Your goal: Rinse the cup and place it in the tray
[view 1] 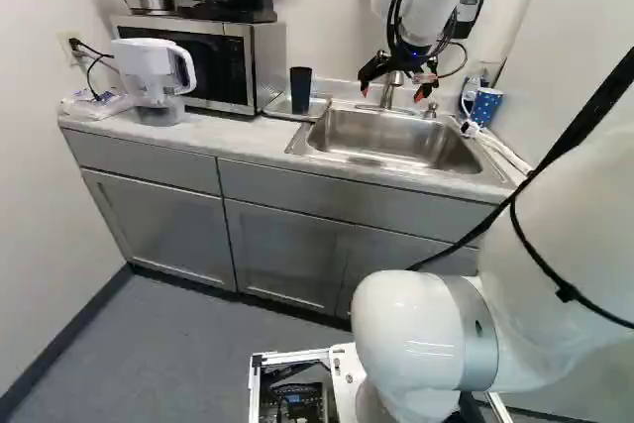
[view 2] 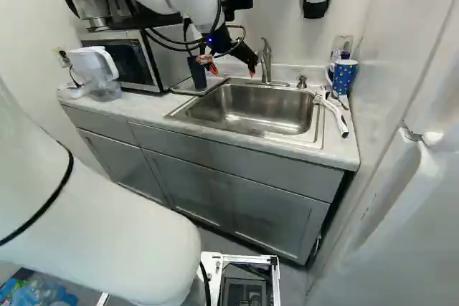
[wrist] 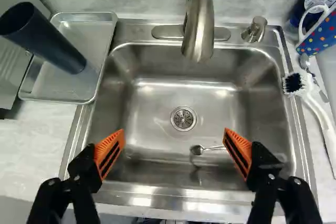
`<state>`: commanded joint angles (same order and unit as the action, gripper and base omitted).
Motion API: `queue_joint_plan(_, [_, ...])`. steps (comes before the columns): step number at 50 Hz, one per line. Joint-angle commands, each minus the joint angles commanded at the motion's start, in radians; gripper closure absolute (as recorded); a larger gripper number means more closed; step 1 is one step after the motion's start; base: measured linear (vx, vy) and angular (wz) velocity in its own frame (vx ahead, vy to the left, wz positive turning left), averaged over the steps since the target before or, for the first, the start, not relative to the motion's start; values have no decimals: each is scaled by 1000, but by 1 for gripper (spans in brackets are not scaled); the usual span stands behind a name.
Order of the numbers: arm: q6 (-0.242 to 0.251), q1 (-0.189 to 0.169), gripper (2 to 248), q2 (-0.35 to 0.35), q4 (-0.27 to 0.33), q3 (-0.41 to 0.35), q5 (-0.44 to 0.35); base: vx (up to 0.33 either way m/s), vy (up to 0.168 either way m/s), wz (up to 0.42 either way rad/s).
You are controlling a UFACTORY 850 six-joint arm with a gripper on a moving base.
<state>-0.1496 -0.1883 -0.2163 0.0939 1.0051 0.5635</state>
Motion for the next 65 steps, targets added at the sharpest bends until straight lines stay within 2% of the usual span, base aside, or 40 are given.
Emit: queue_joint_plan(65, [0,0,3,0,0,0,0,-132,31,-3])
